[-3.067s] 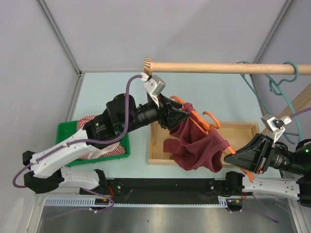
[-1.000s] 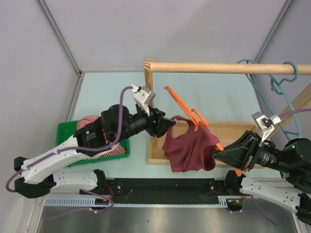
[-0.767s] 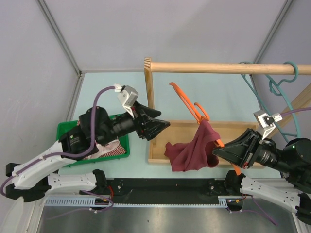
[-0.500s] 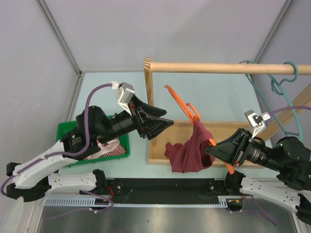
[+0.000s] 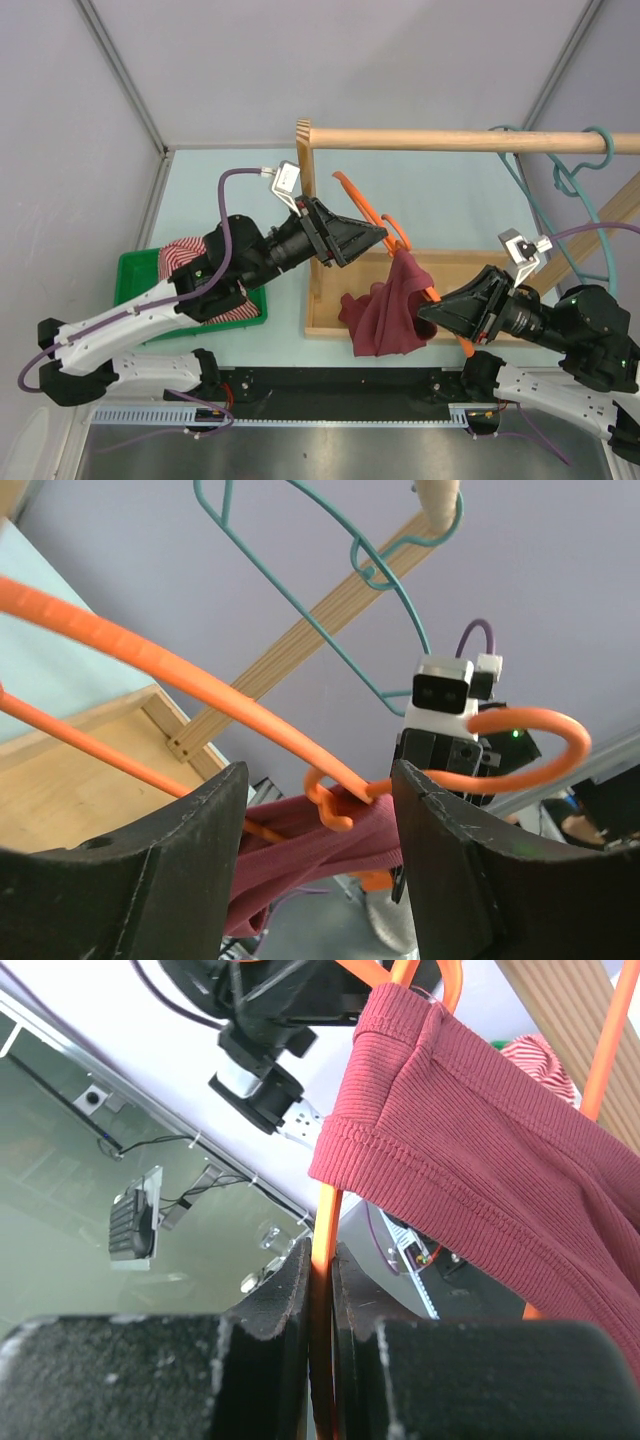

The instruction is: Remove the tank top from the hanger

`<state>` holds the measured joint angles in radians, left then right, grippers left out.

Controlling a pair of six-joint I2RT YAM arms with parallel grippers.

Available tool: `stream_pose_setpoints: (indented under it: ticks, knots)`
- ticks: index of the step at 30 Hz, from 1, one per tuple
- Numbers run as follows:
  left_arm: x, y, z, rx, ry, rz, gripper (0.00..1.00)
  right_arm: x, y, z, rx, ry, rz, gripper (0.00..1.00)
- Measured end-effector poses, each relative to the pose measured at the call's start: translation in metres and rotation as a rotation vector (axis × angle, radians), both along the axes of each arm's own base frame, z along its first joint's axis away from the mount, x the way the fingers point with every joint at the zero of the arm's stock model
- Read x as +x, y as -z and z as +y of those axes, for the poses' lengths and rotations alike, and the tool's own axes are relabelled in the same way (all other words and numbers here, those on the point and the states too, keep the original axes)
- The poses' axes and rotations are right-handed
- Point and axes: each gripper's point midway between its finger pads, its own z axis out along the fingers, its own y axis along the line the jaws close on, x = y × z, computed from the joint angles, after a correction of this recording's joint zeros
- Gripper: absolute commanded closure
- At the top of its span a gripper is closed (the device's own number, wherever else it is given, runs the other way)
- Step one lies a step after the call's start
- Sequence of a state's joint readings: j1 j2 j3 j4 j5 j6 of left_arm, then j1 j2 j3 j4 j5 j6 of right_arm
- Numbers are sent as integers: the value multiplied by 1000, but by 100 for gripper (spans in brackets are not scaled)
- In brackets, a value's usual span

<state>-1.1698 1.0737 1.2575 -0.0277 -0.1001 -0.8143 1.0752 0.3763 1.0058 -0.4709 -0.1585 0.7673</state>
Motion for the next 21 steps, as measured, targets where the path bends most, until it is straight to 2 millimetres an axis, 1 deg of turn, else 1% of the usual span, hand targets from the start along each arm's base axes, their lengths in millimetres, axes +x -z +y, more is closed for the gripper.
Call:
stream_pose_setpoints:
  ticks: [5,8,9,11,12,14,15,16,18,21]
  knots:
    - [10,4,-6,-25,-35,67,42,-4,-2,0,22,-21,-23,100]
    - [15,1,-9,-49,-57,82,48,-5,1,2,16,-32,-29,100]
    - [16,0,-10,-56,-64,83,55,-5,2,3,13,-35,-29,100]
    - [20,-2,-13,-66,-75,87,64,-5,6,4,2,-37,-31,100]
    - [23,-2,-15,-68,-84,87,72,-4,7,5,-1,-36,-36,100]
    - [28,-3,-18,-70,-99,90,82,-2,7,4,-3,-25,-46,100]
    - [29,-6,-20,-79,-99,90,91,-1,9,4,-12,-17,-50,100]
    - [30,-10,-23,-94,-98,90,95,2,13,4,-26,-4,-53,100]
    - [30,-16,-26,-116,-93,92,100,5,17,4,-49,12,-66,100]
    - [30,-21,-34,-130,-83,83,100,8,27,3,-91,27,-87,100]
